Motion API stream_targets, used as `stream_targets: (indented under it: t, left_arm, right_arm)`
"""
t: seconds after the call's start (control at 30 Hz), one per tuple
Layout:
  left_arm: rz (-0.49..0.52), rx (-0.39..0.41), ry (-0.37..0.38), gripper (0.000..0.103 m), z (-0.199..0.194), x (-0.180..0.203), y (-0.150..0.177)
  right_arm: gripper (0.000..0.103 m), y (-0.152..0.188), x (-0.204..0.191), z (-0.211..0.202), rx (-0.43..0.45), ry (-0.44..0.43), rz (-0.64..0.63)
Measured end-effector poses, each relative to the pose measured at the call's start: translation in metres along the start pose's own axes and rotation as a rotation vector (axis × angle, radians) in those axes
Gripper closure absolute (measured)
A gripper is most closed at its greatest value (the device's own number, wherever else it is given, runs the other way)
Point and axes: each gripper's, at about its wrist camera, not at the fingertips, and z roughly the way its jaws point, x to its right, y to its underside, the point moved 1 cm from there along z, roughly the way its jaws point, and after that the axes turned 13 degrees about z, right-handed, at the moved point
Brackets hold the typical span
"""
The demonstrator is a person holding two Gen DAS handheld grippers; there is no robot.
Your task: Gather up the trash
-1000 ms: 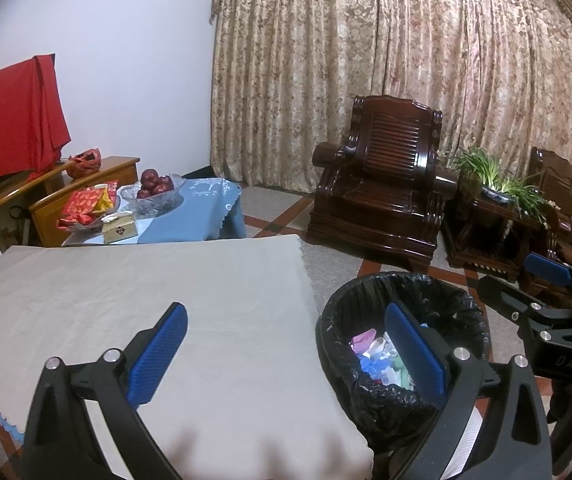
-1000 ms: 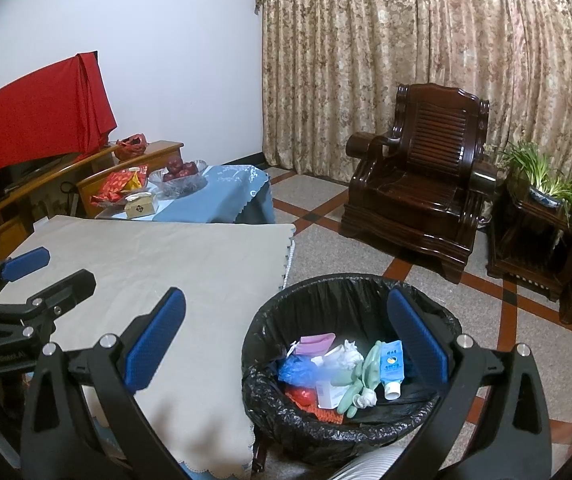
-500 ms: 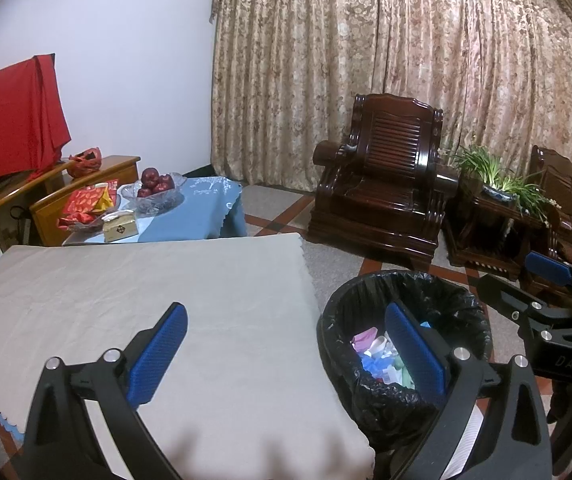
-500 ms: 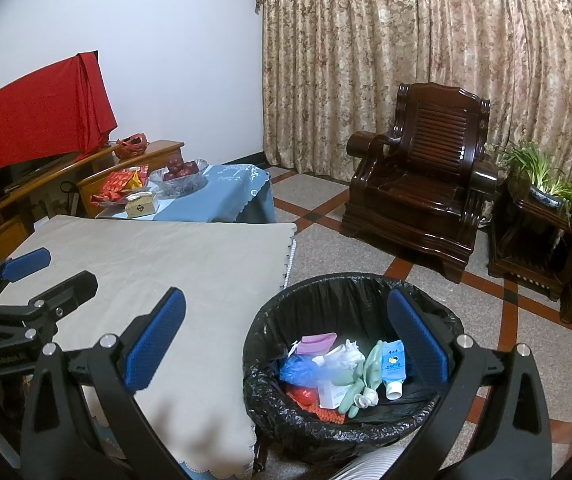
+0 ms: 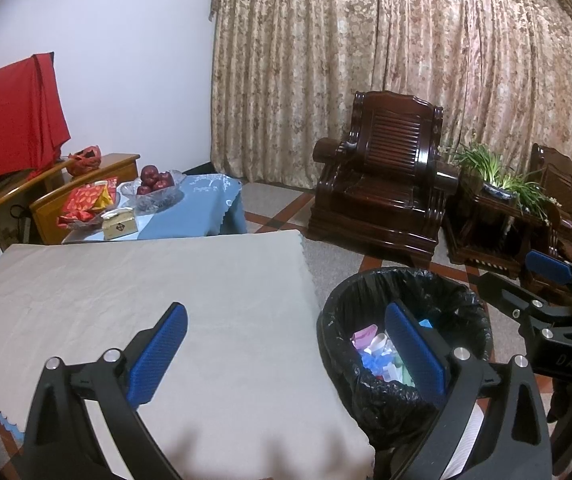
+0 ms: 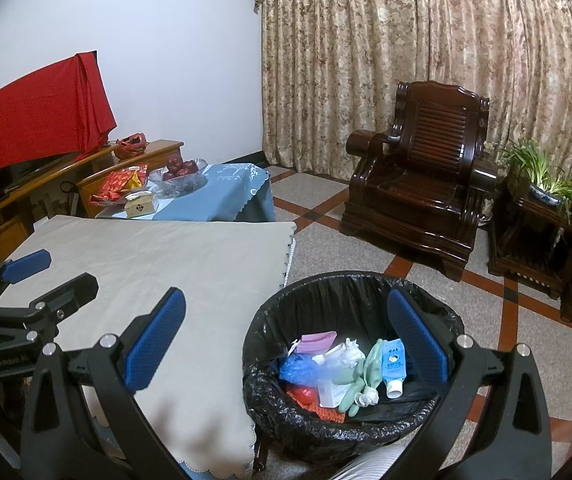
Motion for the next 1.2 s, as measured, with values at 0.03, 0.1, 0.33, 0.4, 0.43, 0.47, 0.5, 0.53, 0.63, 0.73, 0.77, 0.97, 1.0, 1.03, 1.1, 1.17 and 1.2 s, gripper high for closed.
stream_targets:
  t: [0.03, 0.1, 0.33, 0.4, 0.43, 0.47, 0.5, 0.53, 0.63, 0.73, 0.77, 0.97, 1.0, 1.03, 1.1, 1.17, 1.2]
  left_arm:
    - [0.001, 0.0, -0.001, 0.006, 0.0, 0.0, 0.0]
    - [0.0, -0.001, 0.0, 0.006, 0.001, 0.002, -0.001]
    - [0.002, -0.007, 0.0, 0.006, 0.001, -0.003, 0.005]
    - [0.001, -0.007, 0.0, 0.006, 0.002, -0.001, 0.006]
    - [0.001, -0.008, 0.0, 0.006, 0.002, -0.001, 0.006]
    - [0.001, -0.008, 0.0, 0.006, 0.002, -0.001, 0.006]
    - [-0.001, -0.009, 0.001, 0.006, 0.001, -0.003, 0.007]
    - [-0.001, -0.009, 0.002, 0.006, 0.002, -0.002, 0.006]
    - [-0.001, -0.014, 0.002, 0.006, 0.003, -0.001, 0.013]
    - [-0.003, -0.018, 0.003, 0.006, 0.005, 0.0, 0.017]
    - [-0.003, -0.017, 0.004, 0.006, 0.005, 0.001, 0.017]
    - [-0.002, -0.024, 0.004, 0.006, 0.007, 0.003, 0.017]
    - [-0.003, -0.026, 0.005, 0.006, 0.007, 0.004, 0.017]
    - [-0.005, -0.028, 0.007, 0.006, 0.006, 0.003, 0.02]
    - [-0.008, -0.031, 0.006, 0.006, 0.007, 0.004, 0.019]
    - [-0.014, -0.033, 0.006, 0.006, 0.006, 0.004, 0.018]
    - [-0.018, -0.033, 0.005, 0.006, 0.005, 0.003, 0.021]
  right_arm:
    - [0.005, 0.0, 0.0, 0.0, 0.0, 0.0, 0.0]
    - [0.005, -0.001, 0.0, -0.001, -0.001, 0.0, 0.0]
    - [0.005, 0.0, 0.0, -0.001, -0.001, 0.0, -0.001]
    - [0.005, 0.0, 0.0, 0.0, -0.002, 0.0, 0.001]
    - [0.005, 0.0, 0.0, -0.001, -0.002, 0.0, 0.001]
    - [0.005, 0.0, 0.0, -0.001, -0.002, 0.001, 0.0]
    - [0.005, 0.0, -0.001, -0.001, -0.002, 0.002, -0.001]
    - [0.005, 0.0, 0.0, 0.0, -0.003, 0.001, 0.0]
    - [0.005, 0.001, -0.001, -0.001, -0.004, 0.002, -0.001]
    - [0.005, 0.003, 0.001, -0.001, -0.005, 0.001, 0.0]
    - [0.005, 0.004, 0.001, -0.002, -0.006, 0.001, 0.0]
    - [0.005, 0.011, 0.004, -0.002, -0.018, 0.009, 0.003]
    - [0.005, 0.013, 0.004, 0.0, -0.021, 0.01, 0.004]
    - [0.005, 0.015, 0.005, 0.0, -0.023, 0.011, 0.005]
    - [0.005, 0.017, 0.006, 0.0, -0.025, 0.011, 0.005]
    - [0.005, 0.016, 0.006, 0.0, -0.024, 0.011, 0.003]
    - [0.005, 0.015, 0.006, 0.002, -0.025, 0.011, 0.004]
